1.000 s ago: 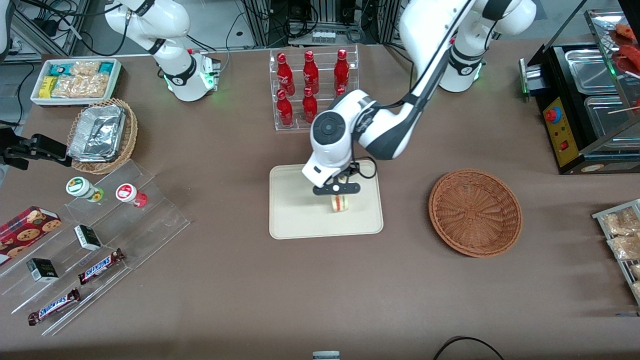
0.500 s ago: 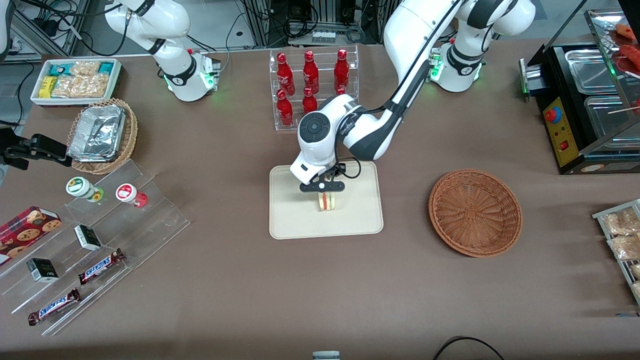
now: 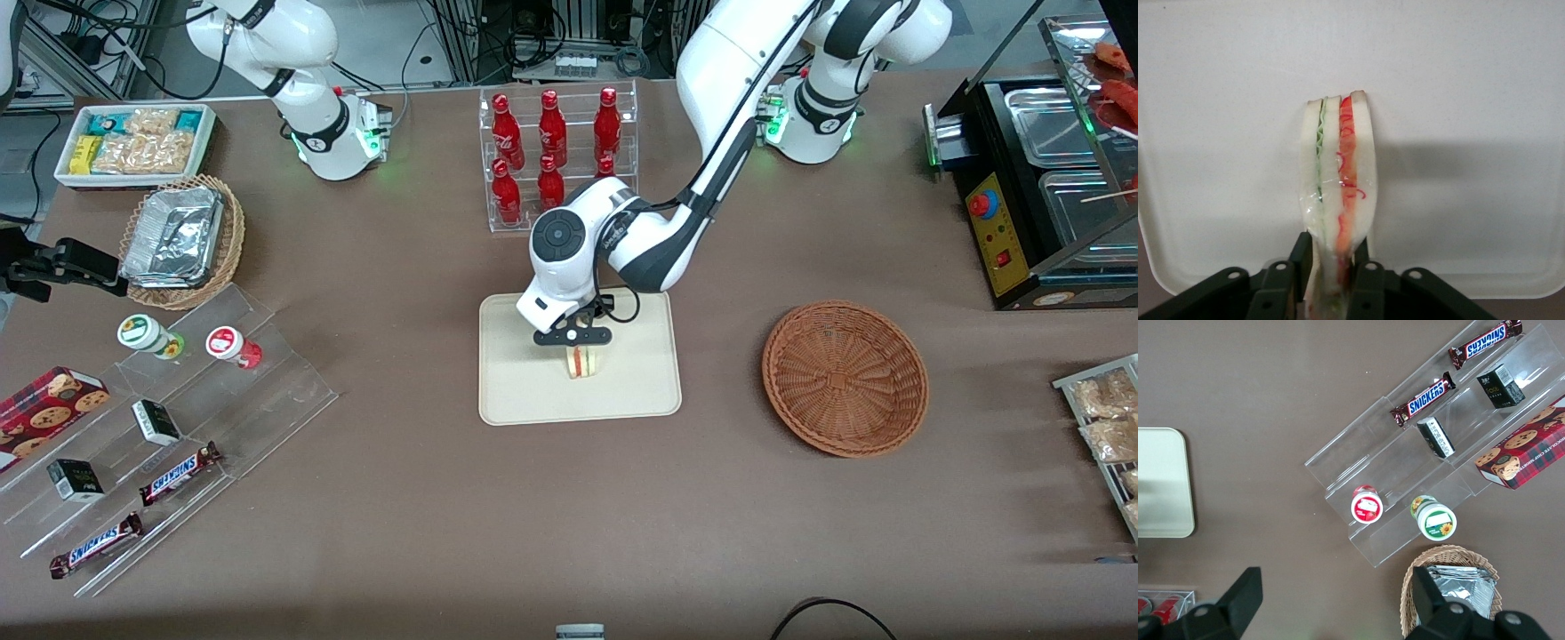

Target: Place sandwich from basket to tray

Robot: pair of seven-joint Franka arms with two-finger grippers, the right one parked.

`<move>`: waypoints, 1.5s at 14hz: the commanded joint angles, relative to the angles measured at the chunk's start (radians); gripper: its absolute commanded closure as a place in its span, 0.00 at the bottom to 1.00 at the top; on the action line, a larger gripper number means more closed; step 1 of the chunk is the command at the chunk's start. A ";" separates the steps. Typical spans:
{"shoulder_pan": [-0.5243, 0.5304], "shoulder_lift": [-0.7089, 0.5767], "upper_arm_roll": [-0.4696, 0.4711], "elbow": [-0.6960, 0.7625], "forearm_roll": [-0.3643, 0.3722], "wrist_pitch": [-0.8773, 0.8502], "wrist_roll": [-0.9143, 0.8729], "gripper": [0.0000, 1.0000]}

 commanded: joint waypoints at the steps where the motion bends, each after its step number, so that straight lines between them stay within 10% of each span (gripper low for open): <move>1: -0.010 -0.008 0.012 0.023 0.004 -0.007 -0.022 0.00; 13: 0.225 -0.414 0.025 0.015 0.022 -0.479 0.004 0.00; 21: 0.478 -0.572 0.025 0.018 0.016 -0.659 0.374 0.00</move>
